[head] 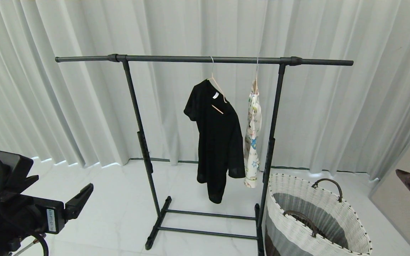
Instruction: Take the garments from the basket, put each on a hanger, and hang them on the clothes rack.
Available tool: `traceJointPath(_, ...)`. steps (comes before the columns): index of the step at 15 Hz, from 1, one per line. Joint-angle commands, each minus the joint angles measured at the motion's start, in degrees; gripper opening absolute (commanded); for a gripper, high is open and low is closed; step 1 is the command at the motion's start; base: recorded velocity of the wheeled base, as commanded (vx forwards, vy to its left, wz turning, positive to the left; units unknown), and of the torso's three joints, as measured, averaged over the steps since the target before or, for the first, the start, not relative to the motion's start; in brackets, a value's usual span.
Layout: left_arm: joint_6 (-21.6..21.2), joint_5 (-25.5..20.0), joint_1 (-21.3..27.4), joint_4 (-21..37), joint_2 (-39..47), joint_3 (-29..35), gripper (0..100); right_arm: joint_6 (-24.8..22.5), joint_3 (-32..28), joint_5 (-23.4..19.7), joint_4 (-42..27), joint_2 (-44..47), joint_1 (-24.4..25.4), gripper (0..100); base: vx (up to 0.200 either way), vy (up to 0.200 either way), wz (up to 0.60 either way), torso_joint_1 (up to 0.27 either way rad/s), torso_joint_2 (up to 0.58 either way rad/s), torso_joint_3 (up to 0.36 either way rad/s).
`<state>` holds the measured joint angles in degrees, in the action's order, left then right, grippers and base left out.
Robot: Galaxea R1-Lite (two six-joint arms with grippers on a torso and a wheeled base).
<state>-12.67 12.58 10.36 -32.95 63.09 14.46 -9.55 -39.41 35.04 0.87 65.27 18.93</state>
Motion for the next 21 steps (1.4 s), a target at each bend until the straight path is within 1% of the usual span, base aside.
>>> traceJointPath(1,0.01,0.08,0.01,-0.01,-0.68,-1.36,100,-0.03,0.83,0.03,0.01,-0.14,-0.12,100,0.000,0.000,0.00,-0.217,0.51,0.286)
traceJointPath(5,0.01,0.25,0.01,-0.01,-4.20,-5.41,100,0.05,6.80,-0.06,0.98,-2.87,-2.50,100,0.000,0.000,0.00,-0.209,0.48,0.276)
traceJointPath(7,0.19,0.34,-0.17,-0.01,-4.81,-7.25,100,1.72,10.85,0.03,2.56,-3.74,-4.69,100,0.000,0.000,0.00,-0.190,0.48,0.286)
traceJointPath(10,0.36,0.52,-0.69,-0.01,-5.43,-8.66,100,2.43,14.80,-0.06,3.62,-6.03,-6.98,100,0.000,0.000,0.00,-0.173,0.46,0.295)
traceJointPath(12,0.36,0.43,-2.63,-0.01,-5.52,-10.42,100,2.51,17.53,-0.06,4.06,-7.26,-8.12,100,0.000,0.000,0.00,-0.166,0.46,0.303)
traceJointPath(13,0.36,0.52,-4.82,-0.10,-6.31,-11.82,100,2.51,19.37,-0.06,5.20,-8.58,-8.65,100,0.000,0.000,0.00,-0.144,0.45,0.310)
traceJointPath(15,0.45,0.52,-7.90,-0.10,-9.03,-14.46,100,2.69,22.71,0.03,6.08,-11.39,-10.58,100,0.000,0.000,0.00,-0.107,0.35,0.237)
traceJointPath(16,0.89,0.52,-9.57,0.34,-11.14,-14.46,100,3.04,23.94,0.03,6.08,-13.33,-11.64,100,0.000,0.000,0.00,-0.051,0.13,0.100)
traceJointPath(18,5.37,0.78,-12.91,0.61,-15.98,-14.46,100,5.50,28.34,0.12,6.17,-20.97,-15.24,100,0.000,0.000,0.00,-0.019,0.07,0.044)
traceJointPath(19,5.99,1.39,-13.53,0.70,-18.00,-14.46,100,5.94,29.83,0.12,6.17,-24.05,-15.77,100,0.000,0.000,0.00,0.000,0.00,0.000)
traceJointPath(20,6.16,3.06,-14.05,1.66,-22.22,-14.46,100,5.94,32.82,0.12,6.17,-31.34,-16.12,100,0.000,0.000,0.00,0.000,0.00,0.000)
traceJointPath(21,5.72,3.42,-13.88,4.65,-29.16,-14.46,100,5.06,36.16,0.03,5.64,-43.21,-16.03,100,0.000,0.000,0.00,0.000,0.00,0.000)
